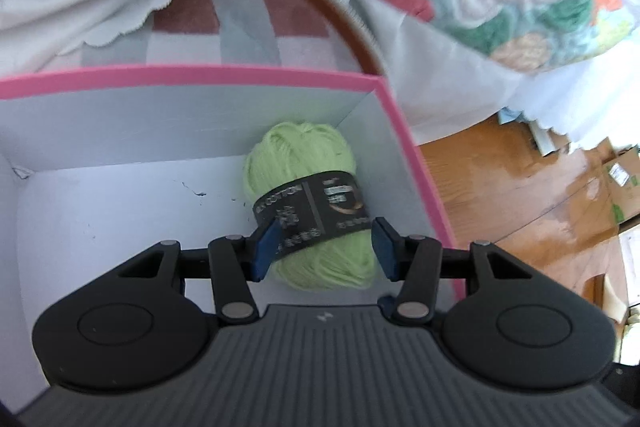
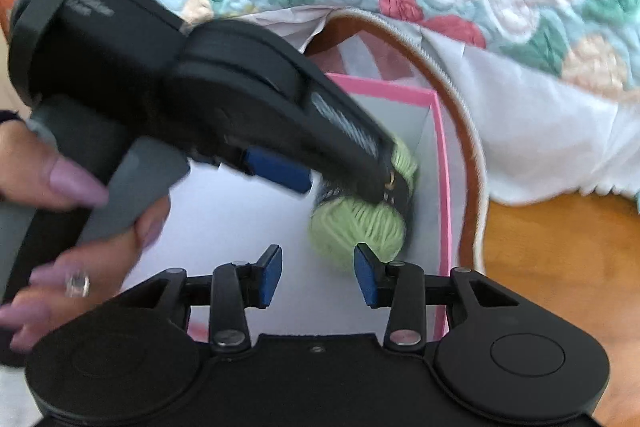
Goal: Organize objects
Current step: 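Lower the yarn ball into the pink box and open the left tool, then move the left tool back toward the white-orange dental floss box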
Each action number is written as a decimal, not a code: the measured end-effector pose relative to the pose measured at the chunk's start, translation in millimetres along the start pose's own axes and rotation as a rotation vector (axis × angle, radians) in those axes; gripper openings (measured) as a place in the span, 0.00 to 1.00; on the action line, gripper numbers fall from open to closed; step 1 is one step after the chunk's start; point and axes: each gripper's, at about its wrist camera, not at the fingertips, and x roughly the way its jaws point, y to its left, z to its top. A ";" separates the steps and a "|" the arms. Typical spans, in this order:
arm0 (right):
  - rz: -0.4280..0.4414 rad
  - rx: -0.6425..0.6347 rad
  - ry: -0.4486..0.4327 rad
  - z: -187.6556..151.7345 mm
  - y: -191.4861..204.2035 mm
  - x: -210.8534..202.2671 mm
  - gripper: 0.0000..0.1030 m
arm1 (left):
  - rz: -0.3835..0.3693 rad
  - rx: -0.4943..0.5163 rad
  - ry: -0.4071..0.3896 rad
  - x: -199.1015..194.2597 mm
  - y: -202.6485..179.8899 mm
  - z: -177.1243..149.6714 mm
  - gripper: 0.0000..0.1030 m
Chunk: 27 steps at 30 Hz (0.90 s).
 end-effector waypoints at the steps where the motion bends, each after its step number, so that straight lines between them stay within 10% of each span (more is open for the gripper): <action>1: 0.024 0.023 0.003 -5.8 -0.6 -10.9 0.46 | -0.005 0.008 0.004 -7.1 -2.6 -1.0 0.52; 9: 0.121 0.091 0.012 -7.8 -17.6 -53.3 0.59 | 0.189 0.219 -0.052 -67.2 -35.6 -22.4 0.55; 27: 0.185 -0.107 -0.031 -15.4 23.6 -203.7 0.75 | 0.242 0.182 -0.033 -229.4 -39.8 -100.5 0.69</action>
